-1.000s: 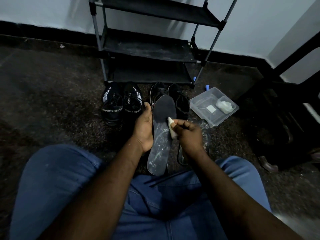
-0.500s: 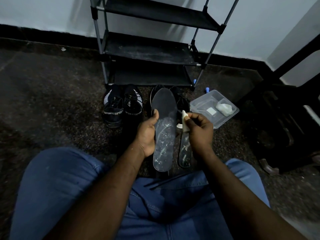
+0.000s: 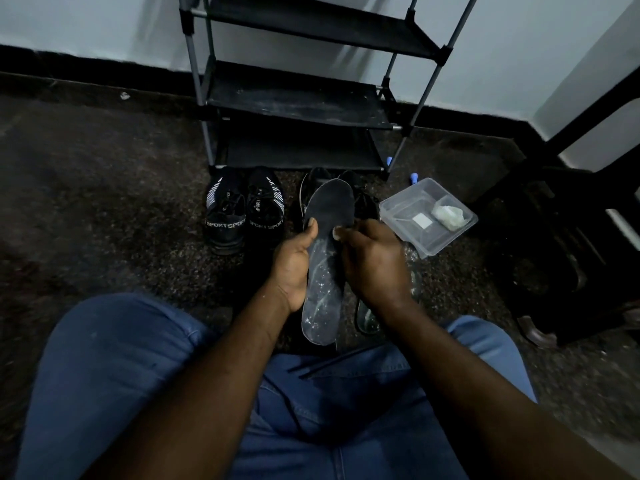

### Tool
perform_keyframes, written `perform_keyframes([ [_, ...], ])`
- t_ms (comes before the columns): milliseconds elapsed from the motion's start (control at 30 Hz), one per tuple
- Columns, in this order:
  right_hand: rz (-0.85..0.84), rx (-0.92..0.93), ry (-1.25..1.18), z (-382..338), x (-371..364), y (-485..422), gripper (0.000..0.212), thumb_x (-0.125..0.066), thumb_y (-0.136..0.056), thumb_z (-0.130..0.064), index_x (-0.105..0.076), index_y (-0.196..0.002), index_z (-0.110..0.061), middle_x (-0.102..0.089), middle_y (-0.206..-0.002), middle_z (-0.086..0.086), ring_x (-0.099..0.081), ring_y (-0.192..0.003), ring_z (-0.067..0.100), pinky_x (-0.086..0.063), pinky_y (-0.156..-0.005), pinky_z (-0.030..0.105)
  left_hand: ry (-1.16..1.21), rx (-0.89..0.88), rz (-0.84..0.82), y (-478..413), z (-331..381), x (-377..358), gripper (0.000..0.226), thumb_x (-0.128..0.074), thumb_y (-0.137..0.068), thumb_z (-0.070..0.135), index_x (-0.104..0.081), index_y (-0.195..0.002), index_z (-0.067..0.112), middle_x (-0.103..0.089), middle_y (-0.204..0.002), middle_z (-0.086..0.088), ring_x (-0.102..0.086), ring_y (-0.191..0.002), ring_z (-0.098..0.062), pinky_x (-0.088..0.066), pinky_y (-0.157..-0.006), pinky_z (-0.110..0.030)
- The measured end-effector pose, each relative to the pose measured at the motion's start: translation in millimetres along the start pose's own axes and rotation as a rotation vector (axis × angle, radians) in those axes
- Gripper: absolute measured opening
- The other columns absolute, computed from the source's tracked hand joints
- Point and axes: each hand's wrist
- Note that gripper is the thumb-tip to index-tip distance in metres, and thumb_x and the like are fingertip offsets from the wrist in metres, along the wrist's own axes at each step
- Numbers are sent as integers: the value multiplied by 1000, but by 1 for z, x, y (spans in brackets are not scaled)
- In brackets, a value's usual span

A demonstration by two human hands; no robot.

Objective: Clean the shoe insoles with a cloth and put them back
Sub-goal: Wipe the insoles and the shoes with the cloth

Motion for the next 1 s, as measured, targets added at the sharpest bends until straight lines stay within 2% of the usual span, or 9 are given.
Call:
perform_keyframes([
  [100, 94, -112, -2, 5, 8, -15, 17, -71, -92, -13, -79, -107, -12, -66, -91, 8, -63, -77, 26, -56, -67, 36, -16, -26, 14, -2, -1, 1, 59, -48, -103, 48, -58, -141, 5, -61, -136, -24, -63, -116, -36, -54, -97, -43],
  [267, -68, 87, 45, -3, 7, -3, 17, -77, -87, -11, -80, -104, -12, -66, -89, 8, -63, -76, 28, -53, -67, 31, 26, 17, 9, -2, 1, 0, 63, -43, -103, 49, -54, -143, 2, -64, -127, -21, -65, -111, -33, -50, -99, -43],
  [400, 31, -102, 5, 5, 12, -13, 15, -70, -93, -17, -80, -104, -14, -65, -90, 7, -62, -72, 23, -56, -66, 35, 14, 1, 34, -3, -1, -4, 60, -46, -103, 45, -53, -144, 1, -64, -126, -21, -65, -109, -34, -51, -97, -43],
  [467, -14, -40, 13, -2, 9, -8, 16, -69, -92, -16, -79, -105, -13, -66, -92, 7, -63, -76, 24, -56, -68, 34, 37, -17, 30, -5, -2, 1, 60, -50, -102, 42, -53, -144, 1, -61, -132, -25, -63, -114, -36, -51, -99, -43],
  [533, -98, 65, 9, -10, 5, 3, 18, -69, -90, -14, -78, -105, -13, -65, -93, 9, -63, -81, 28, -56, -71, 37, 27, -22, 57, -5, 0, 2, 50, -48, -102, 36, -61, -134, -1, -67, -119, -23, -67, -101, -34, -55, -87, -39],
  [633, -81, 18, -8, -5, 5, 4, 17, -71, -90, -12, -78, -105, -12, -65, -92, 9, -62, -79, 28, -55, -70, 35, -10, 1, 46, -4, 1, -2, 42, -46, -104, 34, -68, -121, 2, -72, -100, -18, -69, -85, -29, -56, -76, -34],
  [733, 17, -73, -1, 4, 10, -9, 19, -69, -93, -15, -78, -109, -12, -66, -94, 7, -63, -80, 24, -55, -71, 34, -88, -84, 118, -6, -2, -1, 38, -54, -103, 26, -65, -130, 0, -70, -118, -22, -68, -103, -35, -58, -84, -40],
  [900, 22, -75, 21, 15, 16, -43, 18, -68, -96, -19, -80, -108, -14, -66, -92, 4, -64, -75, 22, -54, -69, 30, -219, -147, 149, -7, -4, 0, 29, -55, -104, 16, -64, -130, 6, -71, -124, -17, -67, -118, -34, -52, -103, -45],
  [1000, 8, -52, 8, 16, 17, -49, 18, -68, -95, -16, -80, -109, -12, -67, -92, 7, -66, -75, 26, -56, -68, 33, -240, -163, 123, -9, -6, -3, 30, -54, -103, 12, -62, -133, 10, -72, -122, -13, -68, -114, -30, -54, -100, -43],
])
Point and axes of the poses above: each hand's wrist, its own y-axis away from the middle knuckle, its own x-axis out of the back of the hand, z = x × y
